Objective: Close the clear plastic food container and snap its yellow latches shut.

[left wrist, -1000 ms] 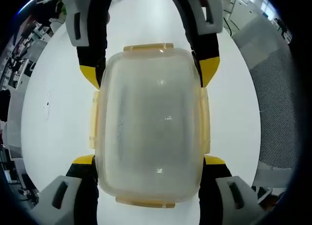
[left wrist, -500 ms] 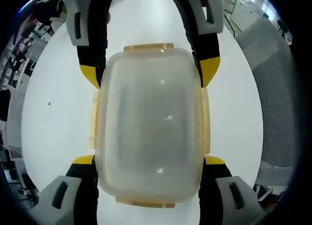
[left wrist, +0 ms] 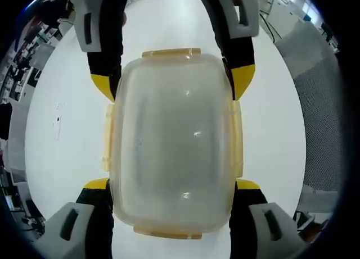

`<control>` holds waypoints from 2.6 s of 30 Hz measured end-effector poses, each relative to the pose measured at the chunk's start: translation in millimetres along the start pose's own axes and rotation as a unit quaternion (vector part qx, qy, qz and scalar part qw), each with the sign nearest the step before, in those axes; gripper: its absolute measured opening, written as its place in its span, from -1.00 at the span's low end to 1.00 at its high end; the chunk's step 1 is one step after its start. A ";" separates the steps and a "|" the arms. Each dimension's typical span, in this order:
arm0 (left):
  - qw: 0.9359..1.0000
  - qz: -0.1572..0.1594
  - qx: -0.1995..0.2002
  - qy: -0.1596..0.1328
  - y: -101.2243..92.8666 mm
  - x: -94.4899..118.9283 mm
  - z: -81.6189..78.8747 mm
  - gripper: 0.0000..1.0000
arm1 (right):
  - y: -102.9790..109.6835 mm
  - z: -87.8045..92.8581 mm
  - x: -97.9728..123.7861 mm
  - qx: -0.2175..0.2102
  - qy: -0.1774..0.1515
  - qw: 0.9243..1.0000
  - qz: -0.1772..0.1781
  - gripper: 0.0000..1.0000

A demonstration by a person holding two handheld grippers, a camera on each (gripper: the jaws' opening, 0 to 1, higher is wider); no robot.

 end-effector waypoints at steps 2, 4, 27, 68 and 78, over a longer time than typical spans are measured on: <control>1.000 0.000 0.000 -0.003 0.1 -0.1 0.1 0.71 | 1.0 -0.2 0.6 0.000 0.000 1.000 0.001 0.61; 1.000 0.000 -0.001 -0.004 -0.5 0.1 -0.2 0.71 | 0.7 0.3 0.0 0.000 0.000 1.000 0.000 0.61; 0.995 -0.016 0.037 -0.090 3.2 9.7 -1.3 0.74 | 2.8 6.8 8.7 -0.019 -0.096 0.995 0.028 0.65; 0.908 -0.127 0.260 -0.304 -14.6 30.5 23.3 0.77 | 23.4 27.0 20.3 -0.249 -0.283 0.913 0.155 0.68; 0.873 -0.148 0.338 -0.318 -24.8 29.9 38.8 0.70 | 34.6 30.1 18.7 -0.281 -0.293 0.896 0.178 0.62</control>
Point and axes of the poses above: the point that each gripper's makers call its tool centre point, and the gripper's own axes: x roughly backward along the fingers, y roughly to its left, z roughly out of its underside, the point moved 4 cm from there along x, roughly backward along the fingers, and after that the axes turned 5 degrees about y, right-handed, at the moved point
